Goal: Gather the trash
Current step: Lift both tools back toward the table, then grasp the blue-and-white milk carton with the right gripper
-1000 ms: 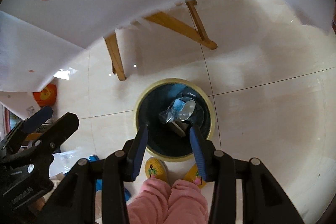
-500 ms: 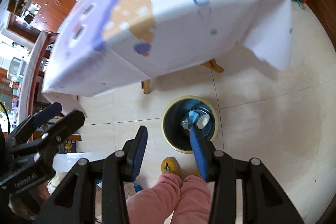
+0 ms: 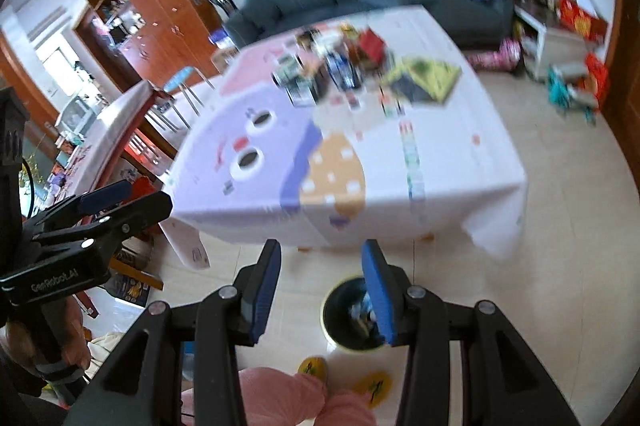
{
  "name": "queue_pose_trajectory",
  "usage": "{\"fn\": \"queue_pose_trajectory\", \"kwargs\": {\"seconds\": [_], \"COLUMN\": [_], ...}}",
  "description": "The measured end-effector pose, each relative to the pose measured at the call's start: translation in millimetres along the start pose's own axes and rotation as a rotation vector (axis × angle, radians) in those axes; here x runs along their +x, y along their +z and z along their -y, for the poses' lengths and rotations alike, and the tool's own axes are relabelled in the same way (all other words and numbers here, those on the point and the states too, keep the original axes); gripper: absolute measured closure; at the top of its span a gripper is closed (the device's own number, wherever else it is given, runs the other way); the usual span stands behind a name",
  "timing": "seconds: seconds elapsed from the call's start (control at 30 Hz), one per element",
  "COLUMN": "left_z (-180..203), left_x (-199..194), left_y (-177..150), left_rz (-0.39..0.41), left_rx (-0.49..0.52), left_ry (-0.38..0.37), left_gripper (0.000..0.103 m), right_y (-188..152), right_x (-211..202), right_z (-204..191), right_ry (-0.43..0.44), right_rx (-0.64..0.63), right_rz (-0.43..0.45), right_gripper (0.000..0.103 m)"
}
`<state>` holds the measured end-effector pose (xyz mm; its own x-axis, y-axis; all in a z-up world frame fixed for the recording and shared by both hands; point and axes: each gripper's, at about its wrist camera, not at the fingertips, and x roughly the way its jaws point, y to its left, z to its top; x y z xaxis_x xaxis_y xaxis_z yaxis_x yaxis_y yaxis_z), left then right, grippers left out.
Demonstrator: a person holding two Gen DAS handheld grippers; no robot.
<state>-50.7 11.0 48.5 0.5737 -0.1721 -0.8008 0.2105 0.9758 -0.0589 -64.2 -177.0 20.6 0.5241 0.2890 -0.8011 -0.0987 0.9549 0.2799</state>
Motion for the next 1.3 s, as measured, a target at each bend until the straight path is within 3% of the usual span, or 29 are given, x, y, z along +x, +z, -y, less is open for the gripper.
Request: {"fn": "queue_pose_trajectory", "kwargs": {"seconds": [0.3, 0.63, 0.9, 1.1, 1.3], "left_z": [-7.4, -24.7, -41.3, -63.0, -76.5], "left_x": [-18.2, 25.1, 107.8, 199.9, 283.6], "left_y": [43.2, 96.7, 150.0, 187.8, 204.3], "left_rz": [0.075, 0.061, -0.026, -0.129, -0.241], "left_rx": [-0.040, -0.039, 0.015, 0.032, 0.005], "left_ry": [0.020, 0.005, -0.031, -0.055, -0.086], "left_gripper": [0.020, 0.020, 0.019, 0.019, 0.019], "right_y": [60.8, 117.0, 171.1, 206.6, 222.7], "right_x": [-14.1, 23.7, 82.9, 141.1, 188.4], "right_z": [-9.5, -14.9, -7.7, -2.5, 9.8], "right_ry": [-0.011, -0.036, -0.080, -0.122, -0.151], "right_rx": [-0.035, -0.039, 0.039, 0.104, 0.182], "right_rz": [0.097, 0.092, 0.056, 0.021, -0.010], "right_gripper": [0.060, 0.060, 0.060, 0.060, 0.060]}}
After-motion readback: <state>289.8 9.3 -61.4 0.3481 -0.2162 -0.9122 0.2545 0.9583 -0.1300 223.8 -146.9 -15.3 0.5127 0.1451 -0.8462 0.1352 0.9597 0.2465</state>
